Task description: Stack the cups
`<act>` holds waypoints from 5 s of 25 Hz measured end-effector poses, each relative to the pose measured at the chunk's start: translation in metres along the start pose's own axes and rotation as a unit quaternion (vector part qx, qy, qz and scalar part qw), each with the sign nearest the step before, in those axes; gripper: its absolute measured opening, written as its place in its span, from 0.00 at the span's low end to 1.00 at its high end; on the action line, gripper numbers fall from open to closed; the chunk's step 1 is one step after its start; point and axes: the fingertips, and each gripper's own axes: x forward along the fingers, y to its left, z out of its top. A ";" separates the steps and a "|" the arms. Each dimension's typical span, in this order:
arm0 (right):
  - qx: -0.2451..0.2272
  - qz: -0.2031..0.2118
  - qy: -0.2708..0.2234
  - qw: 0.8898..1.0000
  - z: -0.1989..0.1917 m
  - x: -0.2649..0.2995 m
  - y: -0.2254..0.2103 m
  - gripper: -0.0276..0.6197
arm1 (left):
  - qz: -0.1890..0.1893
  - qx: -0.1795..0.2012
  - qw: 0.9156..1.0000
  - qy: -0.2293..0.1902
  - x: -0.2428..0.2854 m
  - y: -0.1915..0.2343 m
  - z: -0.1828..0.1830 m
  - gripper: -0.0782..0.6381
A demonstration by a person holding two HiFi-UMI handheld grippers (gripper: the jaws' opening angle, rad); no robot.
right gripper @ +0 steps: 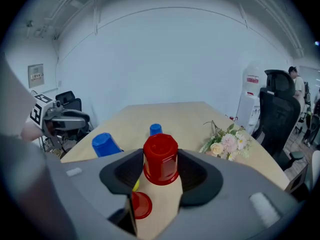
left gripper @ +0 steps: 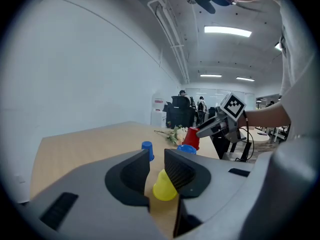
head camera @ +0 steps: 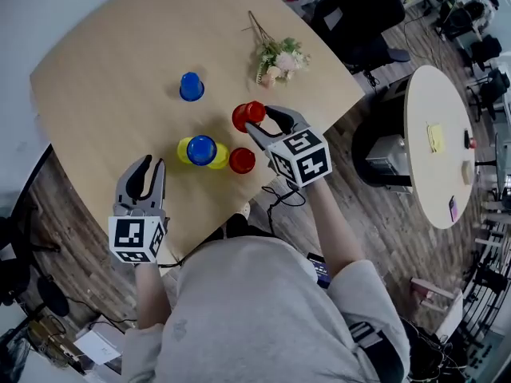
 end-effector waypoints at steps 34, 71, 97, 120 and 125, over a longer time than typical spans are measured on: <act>-0.011 0.031 0.022 0.999 -0.036 -0.017 0.093 0.43 | -0.025 0.007 1.000 -0.005 0.006 0.014 0.002 0.23; 0.138 -0.048 -0.071 0.987 -0.046 -0.102 0.045 0.43 | -0.055 0.082 0.993 0.071 0.205 0.034 0.000 0.39; 0.103 -0.019 -0.136 0.985 -0.010 -0.095 0.050 0.06 | -0.169 0.111 0.979 0.022 0.028 -0.086 0.073 0.39; 0.108 -0.007 -0.137 0.985 -0.018 -0.107 0.040 0.06 | -0.169 0.127 0.976 0.054 0.041 -0.108 0.046 0.40; 0.103 0.002 -0.140 0.985 -0.016 -0.109 0.038 0.06 | -0.164 0.118 0.979 0.039 0.038 -0.107 0.052 0.42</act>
